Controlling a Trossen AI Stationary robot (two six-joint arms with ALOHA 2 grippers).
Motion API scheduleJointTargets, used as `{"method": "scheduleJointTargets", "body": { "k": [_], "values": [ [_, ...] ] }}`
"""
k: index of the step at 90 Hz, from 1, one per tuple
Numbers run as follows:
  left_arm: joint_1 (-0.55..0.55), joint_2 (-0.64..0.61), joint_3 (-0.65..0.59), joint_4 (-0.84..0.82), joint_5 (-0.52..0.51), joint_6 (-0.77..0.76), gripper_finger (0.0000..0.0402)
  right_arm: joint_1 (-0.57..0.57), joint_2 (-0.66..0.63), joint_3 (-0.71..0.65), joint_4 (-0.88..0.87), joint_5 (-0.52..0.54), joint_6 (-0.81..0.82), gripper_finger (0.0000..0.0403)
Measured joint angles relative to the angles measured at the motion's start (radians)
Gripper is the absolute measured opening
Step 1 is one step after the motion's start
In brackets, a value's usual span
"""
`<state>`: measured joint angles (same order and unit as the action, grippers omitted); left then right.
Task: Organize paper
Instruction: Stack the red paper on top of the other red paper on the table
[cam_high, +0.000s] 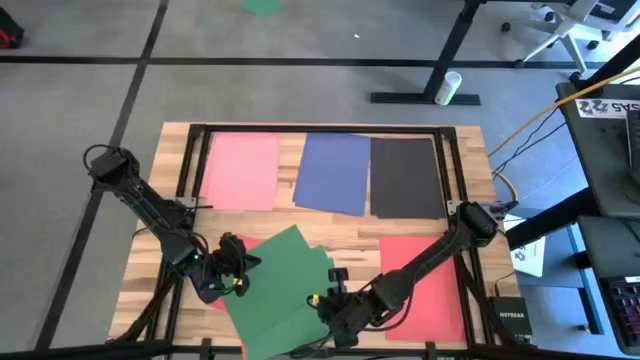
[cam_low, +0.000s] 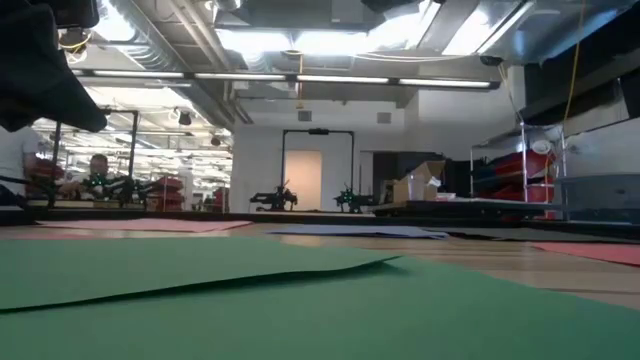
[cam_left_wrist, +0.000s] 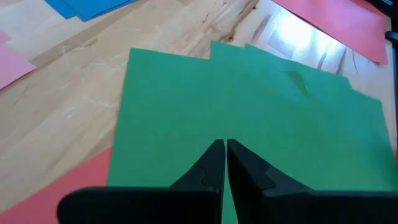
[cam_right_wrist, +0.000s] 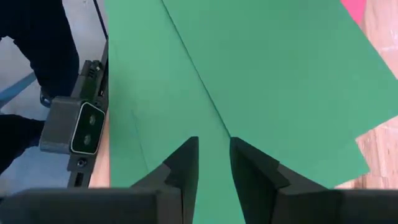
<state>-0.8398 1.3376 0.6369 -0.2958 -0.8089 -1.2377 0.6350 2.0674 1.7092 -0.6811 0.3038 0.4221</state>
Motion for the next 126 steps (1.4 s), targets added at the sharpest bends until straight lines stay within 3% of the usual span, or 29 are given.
{"method": "scheduleJointTargets", "body": {
  "k": [85, 97, 126],
  "values": [
    [0.0, 0.0, 0.0, 0.0, 0.0, 0.006, 0.0, 0.0, 0.0, -0.007, 0.0, -0.002, -0.008, 0.0081],
    [0.0, 0.011, 0.0, -0.005, 0.002, 0.008, 0.0, 0.0, 0.0, -0.045, -0.003, -0.052, 0.001, 0.0081],
    [0.024, 0.114, 0.0, 0.001, 0.199, 0.005, 0.0, 0.06, 0.007, -0.135, 0.004, -0.142, 0.048, 0.0081]
  ]
}}
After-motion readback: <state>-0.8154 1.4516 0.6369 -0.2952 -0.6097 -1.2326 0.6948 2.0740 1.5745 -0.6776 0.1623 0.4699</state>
